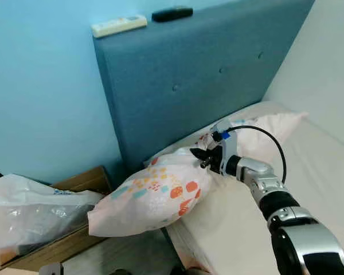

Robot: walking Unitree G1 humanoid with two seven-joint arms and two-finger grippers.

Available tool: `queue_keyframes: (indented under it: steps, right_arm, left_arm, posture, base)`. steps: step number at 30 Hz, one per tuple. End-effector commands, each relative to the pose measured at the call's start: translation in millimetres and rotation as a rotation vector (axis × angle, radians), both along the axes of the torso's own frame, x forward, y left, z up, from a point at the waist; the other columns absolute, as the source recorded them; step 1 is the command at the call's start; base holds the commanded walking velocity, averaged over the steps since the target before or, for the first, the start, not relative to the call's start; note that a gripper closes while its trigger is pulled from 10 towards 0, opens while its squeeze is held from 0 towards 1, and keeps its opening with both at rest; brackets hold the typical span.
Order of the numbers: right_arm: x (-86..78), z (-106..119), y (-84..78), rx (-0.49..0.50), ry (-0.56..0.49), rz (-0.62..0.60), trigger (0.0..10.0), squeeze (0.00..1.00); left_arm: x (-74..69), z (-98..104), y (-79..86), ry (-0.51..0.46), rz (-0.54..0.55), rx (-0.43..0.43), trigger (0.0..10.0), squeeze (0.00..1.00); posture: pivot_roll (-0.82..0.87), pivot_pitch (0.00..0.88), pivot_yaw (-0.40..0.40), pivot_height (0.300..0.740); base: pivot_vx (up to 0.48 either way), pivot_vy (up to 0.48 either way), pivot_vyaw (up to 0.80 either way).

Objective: Clean up the room

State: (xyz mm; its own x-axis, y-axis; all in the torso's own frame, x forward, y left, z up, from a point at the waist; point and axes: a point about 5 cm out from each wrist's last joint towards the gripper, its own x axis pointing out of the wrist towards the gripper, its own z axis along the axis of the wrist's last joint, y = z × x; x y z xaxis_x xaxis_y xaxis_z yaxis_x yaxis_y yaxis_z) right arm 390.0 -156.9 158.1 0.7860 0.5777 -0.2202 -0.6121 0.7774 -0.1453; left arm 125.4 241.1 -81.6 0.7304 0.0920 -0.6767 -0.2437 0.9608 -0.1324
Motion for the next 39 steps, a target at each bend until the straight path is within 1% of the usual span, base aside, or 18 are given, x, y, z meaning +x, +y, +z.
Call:
queue_keyframes:
  steps: [1,5,9,12,15,17,18,20,21,22,23,24,26,28,32,34,38,39]
  right_arm:
    - [18.0,48,-12.4,-0.076,-0.196,-0.159,10.0,0.00]
    - [25.2,83,-29.1,-0.077,-0.294,-0.272,10.0,0.00]
    - [26.5,147,-59.9,-0.065,-0.473,-0.436,10.0,0.00]
    - [23.7,169,-69.0,-0.049,-0.534,-0.470,10.0,0.00]
    - [22.6,172,-72.4,-0.048,-0.544,-0.473,10.0,0.00]
    - [22.8,149,-75.7,-0.137,-0.497,-0.466,10.0,0.00]
    - [22.8,149,-75.7,-0.137,-0.497,-0.466,10.0,0.00]
    - [20.2,110,-83.6,-0.243,-0.396,-0.467,10.0,0.00]
    - [12.6,67,-94.9,-0.317,-0.259,-0.479,10.0,1.00]
    - [12.6,67,-94.9,-0.317,-0.259,-0.479,10.0,1.00]
    - [0.3,28,-107.6,-0.405,-0.157,-0.516,10.0,1.00]
    - [0.3,28,-107.6,-0.405,-0.157,-0.516,10.0,1.00]
    - [-22.5,-21,-124.6,-0.473,-0.027,-0.583,10.0,1.00]
    - [-37.9,-46,-135.0,-0.471,0.047,-0.644,10.0,1.00]
    - [-54.5,-64,-149.6,-0.454,0.110,-0.733,10.0,1.00]
    - [-62.8,-68,-159.6,-0.428,0.109,-0.795,10.0,1.00]
    - [-61.2,-65,-158.6,-0.387,0.070,-0.813,10.0,1.00]
    - [-58.7,-62,-155.2,-0.337,0.045,-0.821,10.0,1.00]
  left_arm:
    - [-20.0,-5,-1.1,0.037,-0.021,-0.003,10.0,0.00]
    - [-24.2,-4,1.1,0.035,-0.027,0.002,10.0,0.00]
    - [-35.0,-3,9.6,0.045,-0.026,0.021,10.0,0.00]
    - [-38.5,-2,12.6,0.050,-0.037,0.029,10.0,0.00]
    - [-40.2,-1,14.3,0.052,-0.049,0.034,10.0,0.00]
    - [-43.0,1,14.9,0.051,-0.059,0.034,10.0,0.00]
    - [-43.0,1,14.9,0.051,-0.059,0.034,10.0,0.00]
    - [-46.2,2,14.1,0.050,-0.067,0.031,10.0,0.00]
    - [-49.1,2,12.3,0.051,-0.074,0.026,10.0,0.00]
    - [-49.1,2,12.3,0.051,-0.074,0.026,10.0,0.00]
    - [-51.9,2,10.4,0.053,-0.082,0.022,10.0,0.00]
    - [-51.9,2,10.4,0.053,-0.082,0.022,10.0,0.00]
    - [-54.8,2,8.6,0.055,-0.089,0.016,10.0,0.00]
    - [-54.9,2,8.7,0.057,-0.091,0.013,10.0,0.00]
    - [-52.4,1,8.9,0.062,-0.093,0.010,10.0,0.00]
    - [-39.0,2,7.0,0.045,-0.093,0.001,10.0,0.00]
    - [-22.4,2,2.3,0.027,-0.091,-0.014,10.0,0.00]
    - [-13.1,2,-2.2,0.022,-0.095,-0.024,10.0,0.00]
  posture:
    - [0.13,0.306,-0.048,0.728]
    - [0.14,0.310,-0.047,0.728]
    - [0.16,0.310,-0.041,0.728]
    - [0.16,0.314,-0.036,0.728]
    - [0.17,0.328,-0.025,0.728]
    - [0.17,0.344,-0.014,0.728]
    - [0.17,0.344,-0.014,0.728]
    - [0.17,0.351,-0.010,0.728]
    - [0.17,0.357,-0.006,0.728]
    - [0.17,0.357,-0.006,0.728]
    - [0.18,0.359,-0.001,0.728]
    - [0.18,0.359,-0.001,0.728]
    - [0.18,0.358,0.006,0.728]
    - [0.17,0.354,0.011,0.728]
    - [0.16,0.341,0.015,0.728]
    - [0.14,0.316,0.015,0.728]
    - [0.11,0.277,0.013,0.728]
    - [0.10,0.255,0.010,0.728]
  base:
    - [0.000,0.000,0.00]
    - [0.000,0.000,0.00]
    - [0.000,0.000,0.00]
    - [0.000,0.000,0.00]
    - [0.000,0.000,0.00]
    - [0.000,0.000,0.00]
    - [0.000,0.000,0.00]
    - [0.000,0.000,0.00]
    - [0.000,0.000,0.00]
    - [0.000,0.000,0.00]
    - [0.000,0.000,0.00]
    - [0.000,0.000,0.00]
    - [0.000,0.000,0.00]
    - [0.000,0.000,0.00]
    - [0.000,0.000,0.00]
    - [0.000,0.000,0.00]
    - [0.000,0.000,0.00]
    - [0.000,0.000,0.00]
